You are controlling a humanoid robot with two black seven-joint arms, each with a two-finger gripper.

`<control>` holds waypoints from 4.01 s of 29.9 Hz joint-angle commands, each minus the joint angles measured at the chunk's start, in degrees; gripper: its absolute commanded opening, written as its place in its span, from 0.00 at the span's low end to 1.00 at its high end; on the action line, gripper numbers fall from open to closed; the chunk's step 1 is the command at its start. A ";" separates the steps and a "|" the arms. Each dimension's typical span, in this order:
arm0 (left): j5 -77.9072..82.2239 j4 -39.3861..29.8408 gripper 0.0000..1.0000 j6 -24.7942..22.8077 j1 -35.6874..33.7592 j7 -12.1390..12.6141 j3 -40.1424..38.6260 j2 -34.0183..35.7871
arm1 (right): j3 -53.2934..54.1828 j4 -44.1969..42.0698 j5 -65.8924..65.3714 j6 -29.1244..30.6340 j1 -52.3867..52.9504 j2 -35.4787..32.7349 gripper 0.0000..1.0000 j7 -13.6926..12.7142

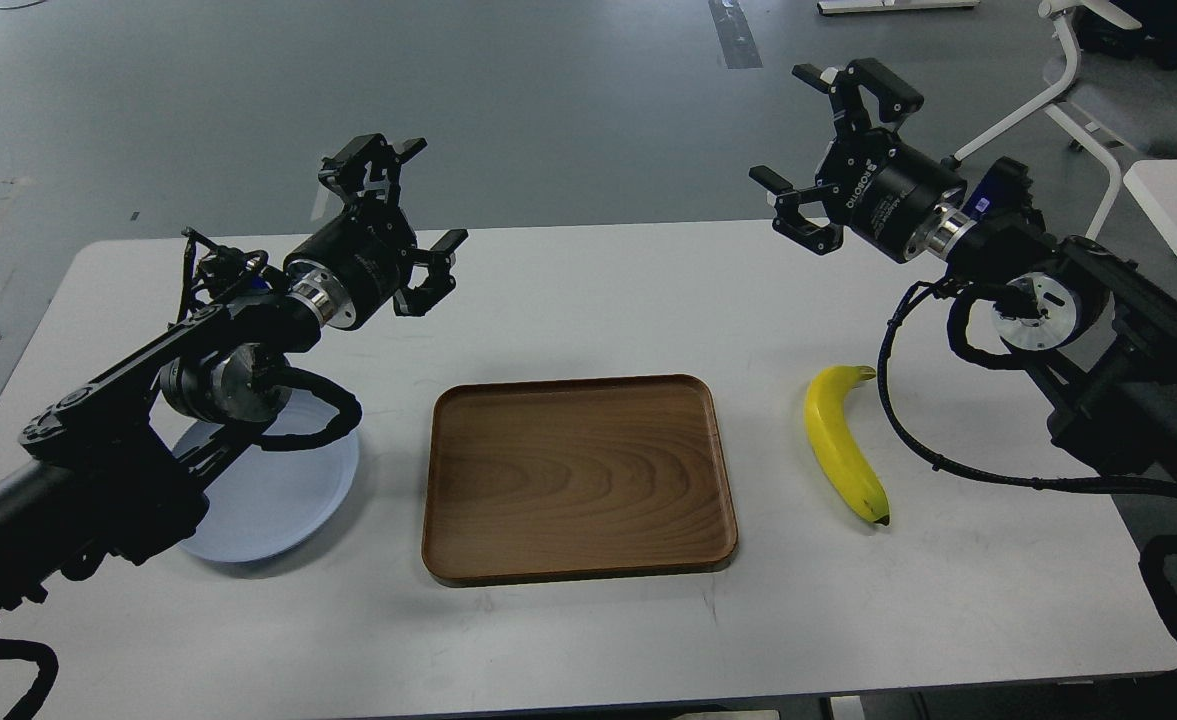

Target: Place banana on plate with both arms

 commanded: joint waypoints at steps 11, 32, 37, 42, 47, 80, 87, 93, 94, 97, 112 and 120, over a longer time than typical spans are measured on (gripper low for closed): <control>0.96 0.88 0.98 -1.45 3.50 -5.97 -1.36 -0.03 | -0.51 -1.02 -0.10 0.00 -1.22 3.91 1.00 -1.16; 1.23 0.80 0.98 -1.10 4.73 -5.79 -1.10 1.02 | -0.43 -0.85 -0.10 0.00 -1.31 3.47 1.00 -0.89; 1.23 0.80 0.98 -0.93 4.65 -5.97 -1.36 1.02 | -0.43 -0.85 -0.10 0.00 -1.40 3.39 1.00 -0.89; 1.23 0.88 0.98 -0.84 4.74 -6.14 -1.36 1.11 | -0.43 -0.76 -0.10 0.00 -1.48 3.39 1.00 -0.89; 1.31 0.80 0.98 -0.84 4.65 -6.05 -1.10 1.38 | -1.30 -0.50 -0.10 0.00 -1.40 3.47 1.00 -0.89; 62.56 -0.61 0.98 16.56 4.47 -6.05 9.17 8.65 | -0.95 -0.50 -0.10 0.00 -1.57 3.12 1.00 -0.45; 64.59 -2.02 0.98 19.81 4.82 -6.23 18.39 22.10 | -0.08 -0.41 -0.01 0.00 -2.01 2.51 1.00 -0.19; 64.33 -2.02 0.98 25.43 6.31 -6.23 29.30 32.12 | 1.33 -0.32 -0.01 0.00 -2.71 2.59 1.00 0.25; 64.33 -2.02 0.98 25.62 6.84 -6.32 29.57 32.83 | 1.33 -0.32 -0.01 0.00 -2.71 2.59 1.00 0.25; 63.72 -2.02 0.98 25.71 9.04 -6.32 29.58 34.86 | 1.33 -0.32 -0.01 0.00 -2.80 2.59 1.00 0.25; 61.26 0.00 0.98 27.20 16.86 -6.76 29.84 33.63 | 2.04 -0.23 -0.01 0.00 -2.89 2.42 1.00 0.25; 61.34 1.40 0.97 27.90 18.18 -10.09 29.84 31.18 | 1.95 -0.23 -0.01 0.00 -3.33 2.42 1.00 0.25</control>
